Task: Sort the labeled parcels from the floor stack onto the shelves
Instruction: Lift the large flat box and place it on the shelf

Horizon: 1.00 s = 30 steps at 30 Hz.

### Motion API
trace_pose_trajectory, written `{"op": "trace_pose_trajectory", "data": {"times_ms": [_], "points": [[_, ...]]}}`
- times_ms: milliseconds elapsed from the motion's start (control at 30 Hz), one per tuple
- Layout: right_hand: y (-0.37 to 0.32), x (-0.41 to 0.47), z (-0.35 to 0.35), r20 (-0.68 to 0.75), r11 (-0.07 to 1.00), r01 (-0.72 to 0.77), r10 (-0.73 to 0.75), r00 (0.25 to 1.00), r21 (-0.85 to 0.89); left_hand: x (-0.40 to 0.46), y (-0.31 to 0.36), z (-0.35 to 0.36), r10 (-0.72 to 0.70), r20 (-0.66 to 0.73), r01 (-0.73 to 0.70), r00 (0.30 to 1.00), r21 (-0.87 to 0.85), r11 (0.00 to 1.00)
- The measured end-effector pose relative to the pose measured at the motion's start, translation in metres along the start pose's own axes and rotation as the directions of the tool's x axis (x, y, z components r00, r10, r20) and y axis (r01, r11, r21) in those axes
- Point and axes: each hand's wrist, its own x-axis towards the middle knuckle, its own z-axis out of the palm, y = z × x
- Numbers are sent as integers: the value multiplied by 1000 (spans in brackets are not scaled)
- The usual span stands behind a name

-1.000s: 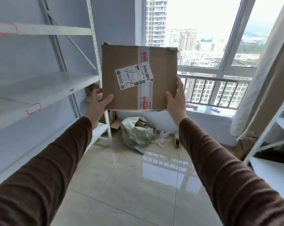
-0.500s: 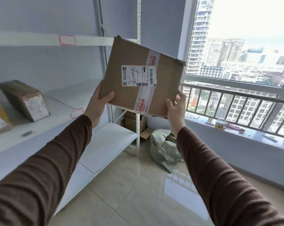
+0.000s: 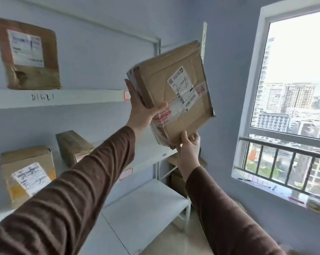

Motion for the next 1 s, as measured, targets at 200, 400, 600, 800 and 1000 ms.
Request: {"op": "trace_pose_trajectory", "data": {"times_ms": [200,400,600,800,1000], "points": [[12,50,56,151,995,-101,98,984,11,46,-28,-36,60,-128,-38,990,163,986],[-16,146,87,326,928,191,-82,942,-320,101,-5,-91,100,-168,-57,981,246,968],[-19,199,172,540,866,396,-185,821,-306,155,29,-131,181,-303,-69,936,348,935],[2,221,242,573,833,461,-225,788,-307,199,52,-184,186,-255,-40,949,486,873],[37,238,269,614,768,470,-128,779,-436,210,30,-226,39,-181,79,983,596,799]]}}
